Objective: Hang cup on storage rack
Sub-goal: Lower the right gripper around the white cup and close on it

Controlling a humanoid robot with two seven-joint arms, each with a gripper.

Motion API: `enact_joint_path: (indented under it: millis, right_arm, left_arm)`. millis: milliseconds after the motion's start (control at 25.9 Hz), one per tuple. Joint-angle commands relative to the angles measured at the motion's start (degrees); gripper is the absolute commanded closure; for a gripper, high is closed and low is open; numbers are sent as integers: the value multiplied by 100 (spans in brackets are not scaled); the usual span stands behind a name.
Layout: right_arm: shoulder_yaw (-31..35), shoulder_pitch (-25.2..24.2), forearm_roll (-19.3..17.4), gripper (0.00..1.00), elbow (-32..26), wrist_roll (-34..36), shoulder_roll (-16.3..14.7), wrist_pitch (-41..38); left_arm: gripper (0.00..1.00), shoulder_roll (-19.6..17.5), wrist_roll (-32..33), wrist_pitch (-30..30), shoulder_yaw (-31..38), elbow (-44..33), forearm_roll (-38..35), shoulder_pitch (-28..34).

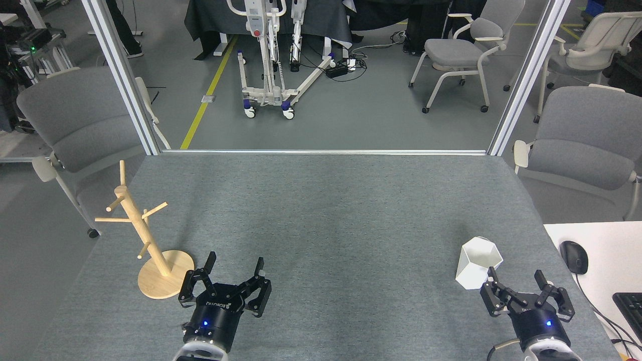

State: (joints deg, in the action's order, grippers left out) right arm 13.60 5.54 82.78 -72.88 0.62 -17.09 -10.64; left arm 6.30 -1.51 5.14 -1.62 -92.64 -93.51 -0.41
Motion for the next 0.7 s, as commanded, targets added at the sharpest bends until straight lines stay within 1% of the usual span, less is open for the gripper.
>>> enact_joint_path:
  millis: [0, 193, 348, 503, 658]
  right_arm:
    - [2, 17, 54, 1, 29, 17, -31, -465]
    - [11, 35, 63, 1, 46, 17, -40, -1001]
    - [20, 52, 45, 1, 222, 17, -295, -1036]
    - [20, 52, 63, 1, 371, 17, -339, -1247]
    - [11, 246, 63, 1, 600, 17, -400, -1353]
  left_arm:
    - [1, -6, 1, -4, 4, 0, 0, -3]
    - [1, -6, 1, -4, 12, 9, 0, 5]
    - [1, 3, 1, -4, 21, 61, 0, -3]
    - [1, -6, 1, -4, 30, 96, 0, -12]
    - [1, -6, 1, -13, 30, 97, 0, -38]
